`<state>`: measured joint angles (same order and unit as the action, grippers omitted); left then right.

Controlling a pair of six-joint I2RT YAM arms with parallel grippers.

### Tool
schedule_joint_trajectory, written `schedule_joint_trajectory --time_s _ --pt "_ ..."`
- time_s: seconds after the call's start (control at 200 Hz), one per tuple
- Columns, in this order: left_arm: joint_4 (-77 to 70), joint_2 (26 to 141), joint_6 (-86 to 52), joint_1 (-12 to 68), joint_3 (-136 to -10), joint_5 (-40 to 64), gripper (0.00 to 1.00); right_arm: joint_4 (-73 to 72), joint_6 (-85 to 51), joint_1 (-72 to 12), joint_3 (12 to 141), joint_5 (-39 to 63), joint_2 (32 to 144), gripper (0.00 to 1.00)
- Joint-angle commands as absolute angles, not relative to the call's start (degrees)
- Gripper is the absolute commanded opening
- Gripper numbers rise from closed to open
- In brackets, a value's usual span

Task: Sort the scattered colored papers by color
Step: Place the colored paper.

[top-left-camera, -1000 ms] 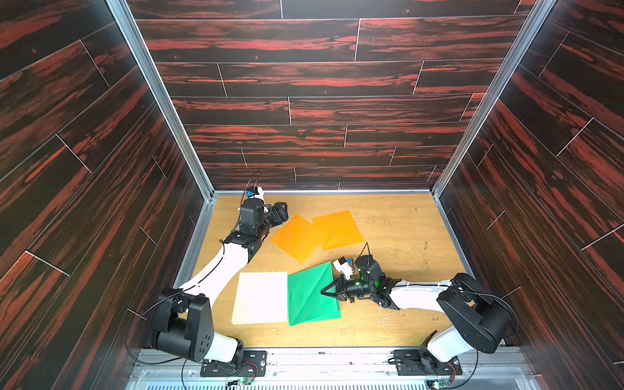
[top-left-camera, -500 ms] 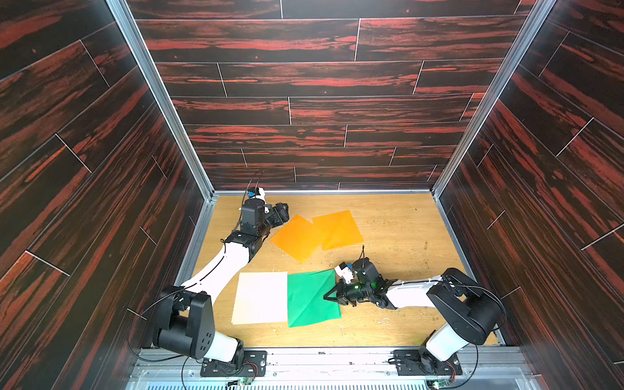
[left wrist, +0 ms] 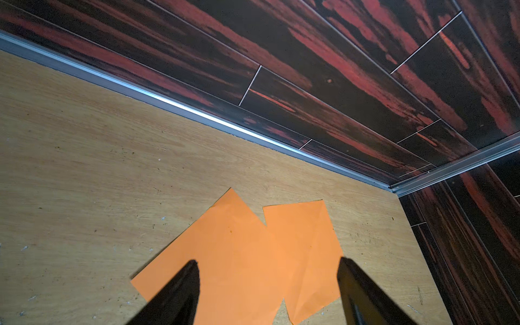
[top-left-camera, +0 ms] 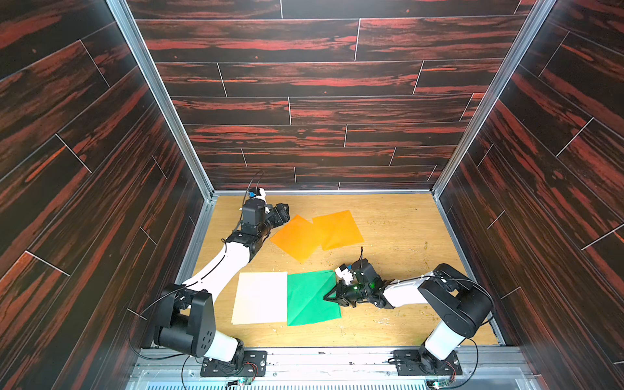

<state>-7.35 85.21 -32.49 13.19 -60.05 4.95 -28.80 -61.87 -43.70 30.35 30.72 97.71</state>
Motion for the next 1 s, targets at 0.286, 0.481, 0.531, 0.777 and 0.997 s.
schedule_joint_trajectory --time_s 0.286,0.481,0.531,0.777,0.997 --pt "-8.44 86.31 -32.96 13.53 -59.51 6.15 0.81 -19.11 -58.25 -43.34 31.13 26.21 92.73 0.46" --pt "-8.14 86.77 -32.96 13.54 -59.75 6.48 0.81 -10.19 -56.38 -43.06 30.88 21.01 86.97 0.54" --pt "-7.87 86.91 -32.87 13.58 -59.94 6.59 0.81 -7.62 -56.1 -43.04 30.69 19.73 85.09 0.55" --pt "-6.2 88.55 -32.53 13.78 -61.94 7.62 0.81 12.02 -51.51 -42.41 34.16 7.02 74.54 0.57" --pt "-2.5 94.2 -32.27 14.77 -68.41 9.99 0.81 18.02 -44.98 -33.64 44.28 3.74 71.53 0.63"
